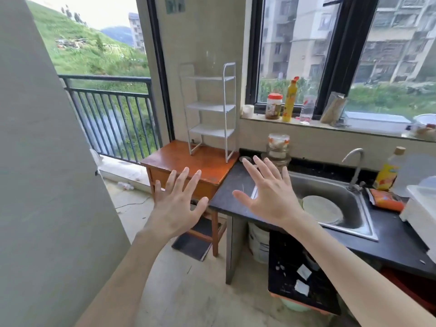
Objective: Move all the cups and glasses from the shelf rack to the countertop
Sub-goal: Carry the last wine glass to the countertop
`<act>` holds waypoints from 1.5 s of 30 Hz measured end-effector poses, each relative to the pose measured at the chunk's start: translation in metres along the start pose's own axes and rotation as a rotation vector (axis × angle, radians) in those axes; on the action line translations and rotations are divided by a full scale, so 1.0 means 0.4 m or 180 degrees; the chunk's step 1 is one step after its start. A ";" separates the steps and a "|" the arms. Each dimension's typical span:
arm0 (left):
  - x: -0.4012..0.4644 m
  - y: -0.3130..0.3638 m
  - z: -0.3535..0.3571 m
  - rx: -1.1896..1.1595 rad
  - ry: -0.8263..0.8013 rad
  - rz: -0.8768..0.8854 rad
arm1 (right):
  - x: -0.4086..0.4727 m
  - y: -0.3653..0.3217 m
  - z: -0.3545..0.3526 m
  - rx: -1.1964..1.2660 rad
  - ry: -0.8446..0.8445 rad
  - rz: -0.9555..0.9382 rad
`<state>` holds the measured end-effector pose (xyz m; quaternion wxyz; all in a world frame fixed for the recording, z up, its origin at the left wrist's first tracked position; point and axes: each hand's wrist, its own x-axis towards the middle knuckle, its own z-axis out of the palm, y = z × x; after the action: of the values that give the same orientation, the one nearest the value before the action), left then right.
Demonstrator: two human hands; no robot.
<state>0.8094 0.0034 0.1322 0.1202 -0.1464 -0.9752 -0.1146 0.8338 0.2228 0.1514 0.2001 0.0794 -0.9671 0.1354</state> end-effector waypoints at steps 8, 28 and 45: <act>0.336 -0.143 0.016 0.0166 0.0095 -0.0158 | 0.365 0.065 0.112 -0.0020 -0.0057 -0.0096; 1.175 -0.554 0.132 -0.0402 0.0235 0.0357 | 1.228 0.163 0.389 -0.0192 0.0217 0.0233; 1.857 -0.627 0.092 -0.2489 0.0779 0.1287 | 1.863 0.196 0.437 -0.0191 0.0123 0.0996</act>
<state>0.0341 -0.0290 0.2494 0.1902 -0.3536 -0.7891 -0.4648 0.0777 0.1720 0.2835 0.1975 -0.0808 -0.9673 0.1374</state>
